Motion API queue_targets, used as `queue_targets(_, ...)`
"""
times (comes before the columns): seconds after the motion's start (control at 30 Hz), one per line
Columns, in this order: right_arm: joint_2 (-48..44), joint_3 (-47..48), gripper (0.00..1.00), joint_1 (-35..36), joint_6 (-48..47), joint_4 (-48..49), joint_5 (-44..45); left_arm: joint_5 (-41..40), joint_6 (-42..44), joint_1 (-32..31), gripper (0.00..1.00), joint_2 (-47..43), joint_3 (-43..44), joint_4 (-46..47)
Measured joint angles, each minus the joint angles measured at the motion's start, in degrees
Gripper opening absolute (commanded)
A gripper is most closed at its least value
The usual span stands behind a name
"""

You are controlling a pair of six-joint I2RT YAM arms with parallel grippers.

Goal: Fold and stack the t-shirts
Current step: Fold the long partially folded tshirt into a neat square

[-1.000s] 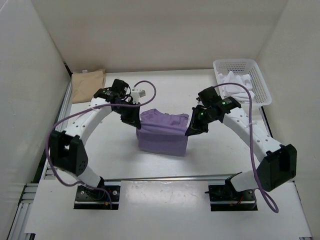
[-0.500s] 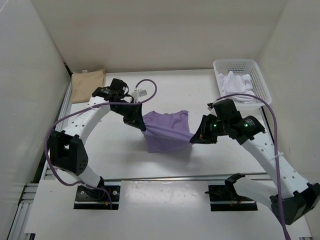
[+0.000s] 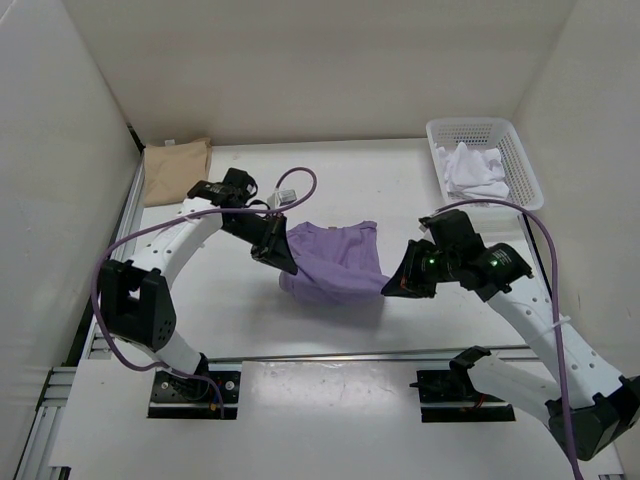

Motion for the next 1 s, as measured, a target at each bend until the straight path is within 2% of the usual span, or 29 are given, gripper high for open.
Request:
queue_targets(0.23,1.9,0.0,0.0,0.0,0.6,2.4,0.1,3.8,0.0,-0.2,0.1,1.5,0.0,0.8)
queue_targets(0.43,10.2,3.0,0.0,-1.3,-1.9,3.5,0.4,5.1,0.0,3.8,0.1,7.6,0.8,1.8)
queue_targets(0.67,21.7,8.7,0.0,-5.6,-5.8,7.6,-0.3,2.3,0.0,8.7,0.1,16.7,8.3,3.2)
queue_targets(0.9,34.6,15.8,0.0,-10.7,-8.2,11.2,-3.0,-0.6,0.0,9.5,0.1,24.9,16.8,3.9)
queue_targets(1.0,40.2,18.9,0.02,-12.7,-8.9,12.4,-4.1,-1.7,0.0,9.6,0.16,29.1,20.9,4.5)
